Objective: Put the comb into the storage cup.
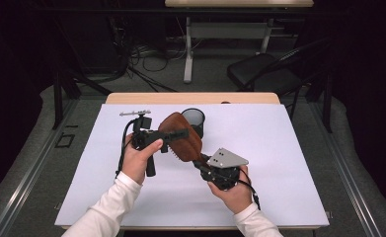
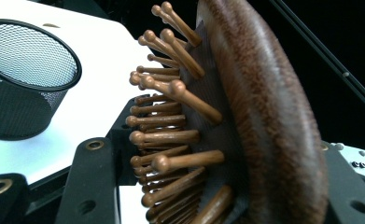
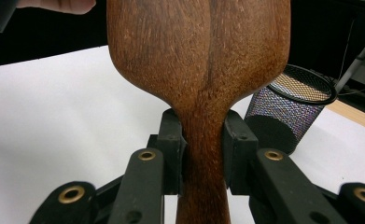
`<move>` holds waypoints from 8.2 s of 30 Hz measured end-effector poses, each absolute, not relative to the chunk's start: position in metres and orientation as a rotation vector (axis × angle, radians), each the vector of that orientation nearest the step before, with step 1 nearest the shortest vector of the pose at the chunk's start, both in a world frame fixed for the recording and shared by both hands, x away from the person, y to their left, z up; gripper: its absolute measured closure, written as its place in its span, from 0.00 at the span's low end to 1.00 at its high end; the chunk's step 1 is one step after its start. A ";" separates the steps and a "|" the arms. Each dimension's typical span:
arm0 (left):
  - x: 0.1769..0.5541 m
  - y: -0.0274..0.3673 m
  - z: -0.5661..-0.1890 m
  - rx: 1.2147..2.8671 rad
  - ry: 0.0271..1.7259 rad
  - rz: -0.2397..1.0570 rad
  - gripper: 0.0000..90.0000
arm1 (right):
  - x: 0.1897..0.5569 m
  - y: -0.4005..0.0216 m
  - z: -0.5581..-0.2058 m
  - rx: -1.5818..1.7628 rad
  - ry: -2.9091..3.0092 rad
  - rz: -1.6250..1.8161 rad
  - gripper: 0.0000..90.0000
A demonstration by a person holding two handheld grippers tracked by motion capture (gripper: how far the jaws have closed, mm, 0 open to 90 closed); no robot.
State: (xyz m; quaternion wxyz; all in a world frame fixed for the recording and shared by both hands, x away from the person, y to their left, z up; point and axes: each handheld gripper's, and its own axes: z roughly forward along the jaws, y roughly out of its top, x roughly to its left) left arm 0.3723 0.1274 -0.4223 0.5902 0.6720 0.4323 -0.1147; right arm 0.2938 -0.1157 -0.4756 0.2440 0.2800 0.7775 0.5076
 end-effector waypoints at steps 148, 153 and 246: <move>0.427 0.149 -0.402 1.438 1.249 -0.116 0.56 | 0.312 -0.139 -0.467 0.908 2.090 1.420 0.00; 0.429 0.149 -0.399 1.434 1.255 -0.102 0.56 | 0.312 -0.140 -0.466 0.920 2.072 1.432 0.00; 0.484 0.146 -0.375 1.309 1.386 0.287 0.55 | 0.312 -0.151 -0.462 0.934 2.032 1.469 0.00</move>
